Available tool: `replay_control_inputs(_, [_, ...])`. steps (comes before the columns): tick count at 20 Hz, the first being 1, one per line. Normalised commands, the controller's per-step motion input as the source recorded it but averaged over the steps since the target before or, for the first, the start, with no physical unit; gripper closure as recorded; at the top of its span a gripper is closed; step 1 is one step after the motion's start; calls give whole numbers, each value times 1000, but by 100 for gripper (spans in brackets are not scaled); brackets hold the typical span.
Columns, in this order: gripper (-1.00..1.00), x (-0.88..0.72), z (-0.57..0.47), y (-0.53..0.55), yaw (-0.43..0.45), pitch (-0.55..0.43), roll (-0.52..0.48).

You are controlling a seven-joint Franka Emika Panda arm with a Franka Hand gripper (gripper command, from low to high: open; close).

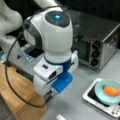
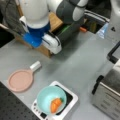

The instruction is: Pick up the pan. Place the pan on the table. Pick up the bowl. Place the bowl on the stove.

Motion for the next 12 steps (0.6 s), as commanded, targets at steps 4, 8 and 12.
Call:
replay_control_inputs(4, [-100,-58,138,338,-235,46,110])
replay_control_inputs(8, [-100,-126,49,359,-223,-5,83])
replay_control_inputs(12, [-100,-243,64,401,-209,-35,86])
